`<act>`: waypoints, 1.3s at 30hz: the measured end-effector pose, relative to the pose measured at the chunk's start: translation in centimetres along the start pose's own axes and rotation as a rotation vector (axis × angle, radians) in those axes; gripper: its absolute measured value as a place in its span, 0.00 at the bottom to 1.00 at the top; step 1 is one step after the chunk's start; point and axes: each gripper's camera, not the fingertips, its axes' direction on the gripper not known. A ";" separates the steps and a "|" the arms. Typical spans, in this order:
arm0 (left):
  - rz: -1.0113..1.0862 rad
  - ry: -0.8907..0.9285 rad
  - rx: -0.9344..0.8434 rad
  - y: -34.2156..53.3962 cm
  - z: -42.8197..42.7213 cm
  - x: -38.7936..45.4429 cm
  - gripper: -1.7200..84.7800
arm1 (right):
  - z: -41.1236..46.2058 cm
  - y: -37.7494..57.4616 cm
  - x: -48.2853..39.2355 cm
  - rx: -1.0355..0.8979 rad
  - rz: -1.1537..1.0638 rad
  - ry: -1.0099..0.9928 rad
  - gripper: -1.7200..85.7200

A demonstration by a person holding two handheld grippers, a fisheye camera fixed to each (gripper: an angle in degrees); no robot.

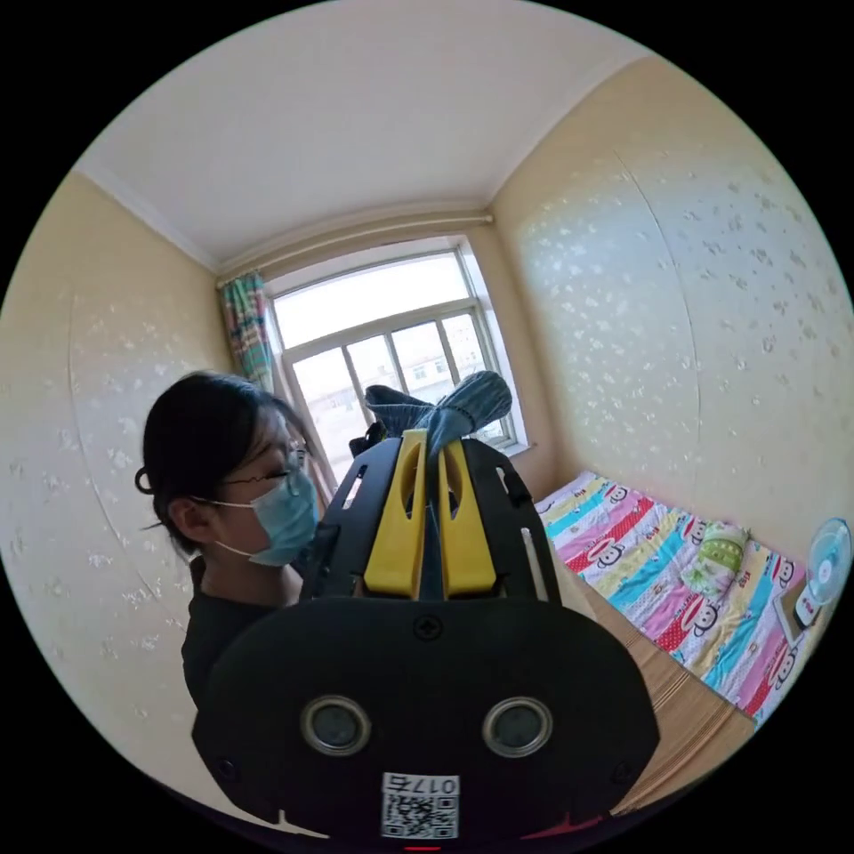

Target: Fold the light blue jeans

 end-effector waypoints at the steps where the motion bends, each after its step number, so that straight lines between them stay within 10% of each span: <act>1: -0.031 -0.047 -0.030 0.4 1.7 -2.5 0.05 | 0.8 -1.0 3.5 -0.019 0.041 0.022 0.03; 10: -0.265 -0.499 -0.582 14.2 24.0 -39.5 0.07 | 11.5 -0.8 43.7 -0.052 0.310 0.411 0.04; 15: -0.644 -0.583 -0.746 30.2 22.3 -54.9 0.13 | 17.2 10.3 57.4 0.005 0.573 0.706 0.05; 26: -0.891 -0.906 -1.031 55.3 -7.5 -44.9 0.13 | 24.9 47.2 55.7 -0.660 0.808 0.507 0.04; 39: -0.916 -1.320 -1.192 59.3 -8.8 -39.2 0.06 | 33.3 47.6 50.1 -0.652 0.845 0.161 0.05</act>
